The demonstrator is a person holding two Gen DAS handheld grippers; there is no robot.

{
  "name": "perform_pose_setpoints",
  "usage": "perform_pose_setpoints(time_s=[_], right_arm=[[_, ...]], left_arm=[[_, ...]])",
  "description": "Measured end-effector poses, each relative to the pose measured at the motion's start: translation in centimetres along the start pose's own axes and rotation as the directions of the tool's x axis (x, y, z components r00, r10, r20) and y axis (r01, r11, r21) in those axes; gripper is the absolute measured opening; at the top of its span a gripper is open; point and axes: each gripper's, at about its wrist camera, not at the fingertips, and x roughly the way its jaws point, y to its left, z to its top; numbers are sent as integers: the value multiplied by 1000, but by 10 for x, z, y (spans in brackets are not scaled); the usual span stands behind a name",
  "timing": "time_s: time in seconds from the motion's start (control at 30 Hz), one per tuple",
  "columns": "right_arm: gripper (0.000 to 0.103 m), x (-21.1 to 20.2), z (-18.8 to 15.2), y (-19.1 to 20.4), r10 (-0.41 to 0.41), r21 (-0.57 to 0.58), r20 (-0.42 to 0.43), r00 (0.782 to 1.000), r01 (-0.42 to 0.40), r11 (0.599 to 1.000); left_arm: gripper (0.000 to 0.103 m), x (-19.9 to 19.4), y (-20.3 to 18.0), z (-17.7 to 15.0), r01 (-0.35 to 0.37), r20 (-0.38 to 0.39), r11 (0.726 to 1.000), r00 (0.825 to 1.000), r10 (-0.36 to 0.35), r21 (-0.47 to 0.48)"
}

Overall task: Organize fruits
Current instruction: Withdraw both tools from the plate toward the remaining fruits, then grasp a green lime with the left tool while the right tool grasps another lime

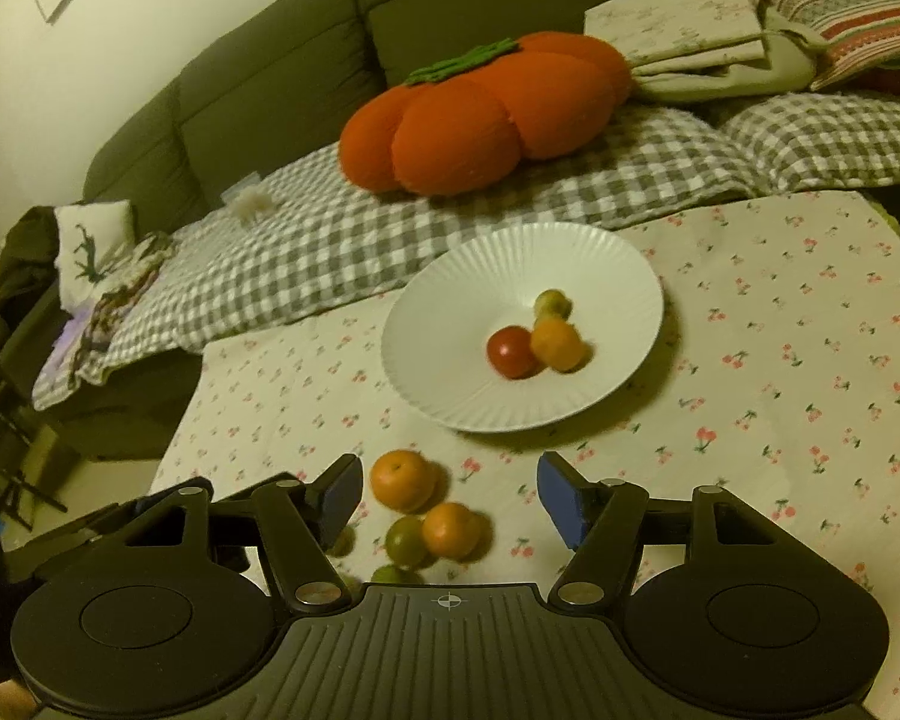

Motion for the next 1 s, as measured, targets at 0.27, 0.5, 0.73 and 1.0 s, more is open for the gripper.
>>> perform_pose_setpoints(time_s=[0.27,0.5,0.73,1.0], right_arm=[[65,13,-7,4,7,6,-53,999,-7,1000],[65,21,-14,5,20,22,-92,996,-18,1000],[65,32,-21,9,16,13,-130,991,-14,1000],[65,45,-29,10,0,4,-164,986,0,1000]], left_arm=[[87,0,23,-13,-22,-38,999,999,21,-27],[80,12,6,-30,18,-80,998,997,-13,52],[62,31,-10,-46,32,-125,994,992,-19,107],[26,44,-20,-52,25,-109,984,994,-6,174]])
